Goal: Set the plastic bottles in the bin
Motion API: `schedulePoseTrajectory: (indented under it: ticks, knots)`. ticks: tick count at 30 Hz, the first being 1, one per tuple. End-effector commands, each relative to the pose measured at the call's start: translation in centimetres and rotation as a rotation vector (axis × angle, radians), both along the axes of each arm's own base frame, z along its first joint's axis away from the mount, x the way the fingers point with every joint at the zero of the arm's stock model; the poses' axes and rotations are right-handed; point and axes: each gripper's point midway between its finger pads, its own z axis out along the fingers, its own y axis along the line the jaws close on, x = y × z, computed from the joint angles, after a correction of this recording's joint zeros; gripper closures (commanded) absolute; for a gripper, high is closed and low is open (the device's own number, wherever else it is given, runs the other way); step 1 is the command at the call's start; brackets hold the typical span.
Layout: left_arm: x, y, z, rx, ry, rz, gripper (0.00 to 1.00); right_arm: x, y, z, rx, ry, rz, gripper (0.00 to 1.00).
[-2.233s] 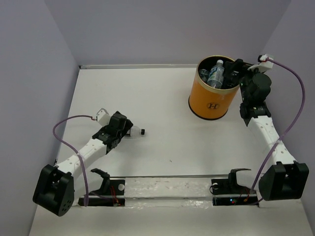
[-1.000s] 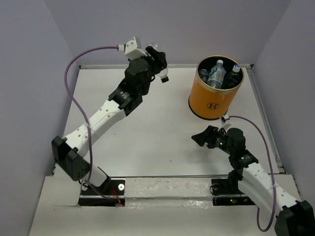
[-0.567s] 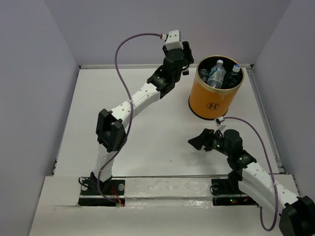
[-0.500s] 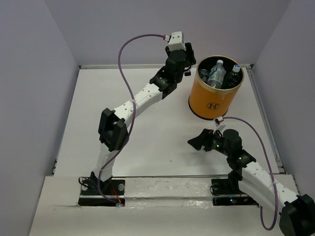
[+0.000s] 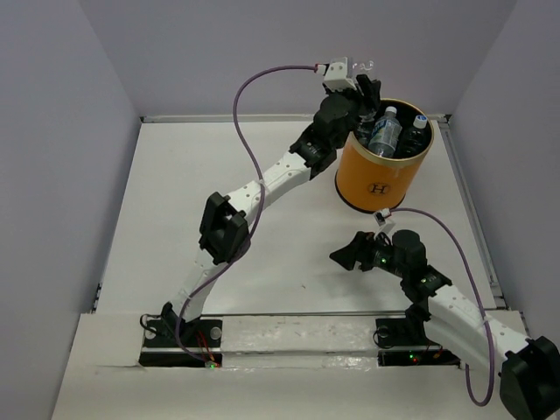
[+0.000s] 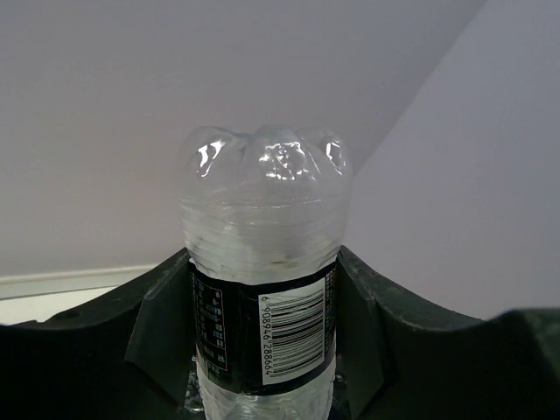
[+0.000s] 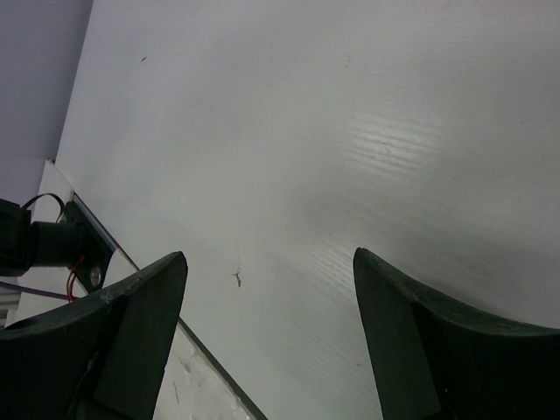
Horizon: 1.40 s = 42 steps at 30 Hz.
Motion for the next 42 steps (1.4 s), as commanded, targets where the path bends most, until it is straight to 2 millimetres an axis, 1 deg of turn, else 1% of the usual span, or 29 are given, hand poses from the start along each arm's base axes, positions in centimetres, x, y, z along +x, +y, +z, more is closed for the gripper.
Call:
schedulePoseTrajectory:
  ticks: [1, 3, 5, 8, 12, 14, 15, 16, 18, 19, 20, 23, 24, 25, 27, 29, 30, 31, 32, 33, 34, 35, 36, 37, 38, 39, 40, 41, 42]
  knots:
    - [0.1, -1.6, 1.4, -0.077, -0.088, -0.017, 0.43, -0.1, 0.7, 1.5, 0.034, -0.075, 0.044, 0.18]
    - [0.3, -2.0, 0.6, -0.068, -0.089, -0.018, 0.39, -0.4, 0.8, 1.7, 0.046, -0.077, 0.058, 0.18]
    - [0.5, -2.3, -0.2, -0.048, -0.089, -0.021, 0.24, -0.8, 1.0, 1.9, 0.058, -0.081, 0.071, 0.18]
    - [0.1, -2.2, 0.7, -0.038, -0.108, -0.025, 0.01, -0.8, 0.9, 2.0, 0.055, -0.092, 0.064, 0.18]
    - [-1.1, -1.1, 3.8, -0.013, -0.167, -0.008, 0.01, -0.5, 0.9, 2.5, 0.053, -0.107, 0.062, 0.18]
    - [-2.2, 0.2, 6.5, -0.009, -0.21, -0.002, 0.01, -0.4, 0.9, 2.4, 0.051, -0.103, 0.064, 0.17]
    - [-3.3, 1.2, 8.9, -0.024, -0.24, -0.003, 0.01, -0.4, 0.9, 2.4, 0.049, -0.101, 0.062, 0.17]
    - [-3.7, 1.3, 9.1, -0.007, -0.249, -0.011, 0.01, -0.3, 0.9, 2.5, 0.049, -0.104, 0.056, 0.17]
    - [-4.7, 2.4, 10.9, -0.009, -0.272, -0.02, 0.01, -0.2, 0.8, 3.0, 0.047, -0.117, 0.048, 0.17]
    - [-6.3, 3.8, 13.5, -0.032, -0.302, -0.022, 0.01, 0.2, 0.7, 3.6, 0.043, -0.13, 0.034, 0.17]
    - [-6.5, 4.3, 13.2, -0.01, -0.292, -0.02, 0.01, 0.3, 0.5, 4.4, 0.042, -0.159, 0.029, 0.17]
    - [-9.0, 7.2, 15.3, -0.009, -0.291, -0.018, 0.01, 1.1, 0.1, 7.0, 0.036, -0.229, -0.006, 0.17]
    - [-9.3, 7.8, 14.7, 0.018, -0.26, -0.017, 0.01, 1.3, 0.0, 7.8, 0.04, -0.247, -0.014, 0.17]
    - [-10.6, 9.3, 14.9, 0.03, -0.245, -0.015, 0.01, 1.7, 0.0, 9.1, 0.048, -0.279, -0.025, 0.17]
    - [-11.2, 11.5, 13.0, 0.069, -0.16, 0.027, 0.01, 2.0, 0.0, 10.5, 0.055, -0.311, -0.033, 0.19]
    - [-12.7, 15.6, 10.1, 0.099, -0.075, 0.105, 0.01, 2.4, 0.0, 12.2, 0.067, -0.36, -0.04, 0.37]
    - [-13.5, 16.8, 9.1, 0.101, -0.053, 0.118, 0.01, 2.4, 0.0, 12.8, 0.073, -0.374, -0.039, 0.53]
    - [-15.2, 19.0, 6.9, 0.129, -0.029, 0.126, 0.01, 2.4, 0.1, 13.3, 0.075, -0.386, -0.034, 0.89]
    - [-15.9, 21.3, 5.9, 0.129, -0.011, 0.208, 0.01, 2.4, 0.1, 13.9, 0.071, -0.401, -0.029, 0.97]
    - [-17.1, 22.1, 5.1, 0.115, 0.0, 0.201, 0.01, 2.3, 0.1, 15.4, 0.08, -0.424, -0.025, 1.0]
    - [-19.4, 24.5, 6.4, 0.071, -0.035, 0.185, 0.01, 2.1, 0.1, 16.3, 0.089, -0.444, -0.02, 1.0]
    - [-19.9, 25.1, 3.5, 0.114, -0.014, 0.182, 0.01, 1.6, 0.3, 17.4, 0.101, -0.466, 0.006, 1.0]
    - [-20.5, 26.3, 2.7, 0.115, 0.0, 0.194, 0.01, 1.1, 0.3, 19.8, 0.128, -0.513, 0.018, 1.0]
    - [-22.1, 28.5, 3.4, 0.06, 0.0, 0.207, 0.01, 0.4, 0.2, 21.3, 0.149, -0.544, 0.031, 1.0]
    - [-22.6, 29.6, 1.5, 0.096, 0.041, 0.223, 0.01, 0.2, 0.1, 22.6, 0.16, -0.574, 0.031, 1.0]
    - [-23.1, 30.5, 1.1, 0.095, 0.052, 0.231, 0.01, -0.2, -0.2, 24.0, 0.168, -0.604, 0.027, 1.0]
    - [-24.5, 32.3, 1.8, 0.054, 0.039, 0.233, 0.01, -0.7, -0.6, 26.2, 0.188, -0.65, 0.018, 0.73]
    - [-25.0, 32.9, 0.5, 0.066, 0.06, 0.234, 0.01, -0.9, -1.2, 27.5, 0.196, -0.689, -0.009, 0.56]
    - [-25.6, 33.6, 0.3, 0.06, 0.057, 0.232, 0.01, -1.1, -1.5, 28.3, 0.202, -0.708, -0.025, 0.38]
